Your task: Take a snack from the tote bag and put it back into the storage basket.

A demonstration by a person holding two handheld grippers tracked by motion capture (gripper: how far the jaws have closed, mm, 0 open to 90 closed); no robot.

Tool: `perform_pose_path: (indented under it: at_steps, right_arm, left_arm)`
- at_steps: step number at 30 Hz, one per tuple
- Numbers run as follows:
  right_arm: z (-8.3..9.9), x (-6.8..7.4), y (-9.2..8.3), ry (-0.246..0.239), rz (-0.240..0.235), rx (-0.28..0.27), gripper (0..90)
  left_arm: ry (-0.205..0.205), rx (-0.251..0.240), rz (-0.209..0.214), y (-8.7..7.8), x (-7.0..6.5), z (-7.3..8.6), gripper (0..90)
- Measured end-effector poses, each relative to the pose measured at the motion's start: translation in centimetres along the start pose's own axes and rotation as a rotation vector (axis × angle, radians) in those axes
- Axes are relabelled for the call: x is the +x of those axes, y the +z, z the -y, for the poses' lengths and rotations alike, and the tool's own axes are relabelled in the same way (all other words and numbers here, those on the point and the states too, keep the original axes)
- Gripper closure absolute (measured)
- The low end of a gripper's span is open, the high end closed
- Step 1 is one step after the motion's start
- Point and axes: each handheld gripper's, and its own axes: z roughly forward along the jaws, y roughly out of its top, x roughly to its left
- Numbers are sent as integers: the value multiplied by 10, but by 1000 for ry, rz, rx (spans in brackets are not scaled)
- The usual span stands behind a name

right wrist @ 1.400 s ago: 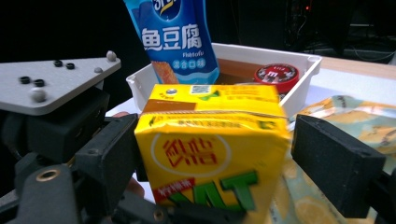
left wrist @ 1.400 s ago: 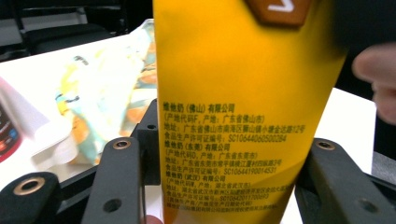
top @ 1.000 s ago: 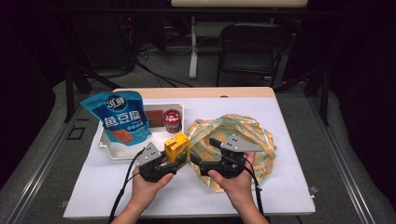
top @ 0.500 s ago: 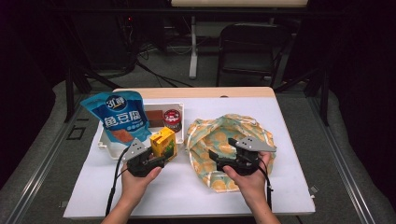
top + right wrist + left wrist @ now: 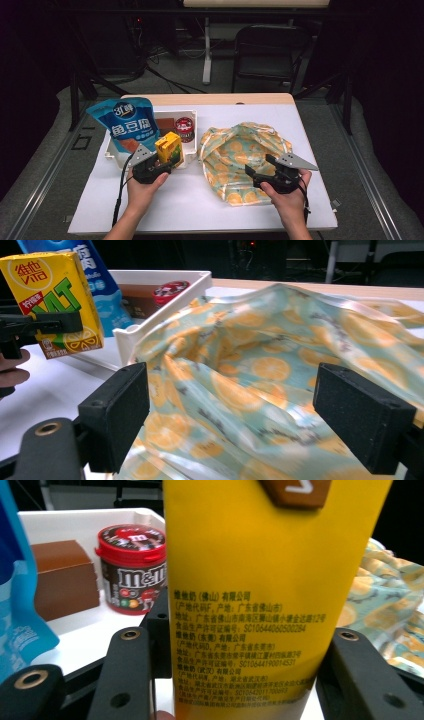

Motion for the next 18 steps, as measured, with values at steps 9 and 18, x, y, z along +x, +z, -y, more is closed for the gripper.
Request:
perform_pose_path:
  at_steps: [9,18]
  right_arm:
    - [6,-17,-11,30,39,-6,147]
    - [7,-17,-8,30,42,8,148]
  left_arm:
    - [-22,32,-42,18,15,4,520]
    - [-38,77,-86,39,24,9,521]
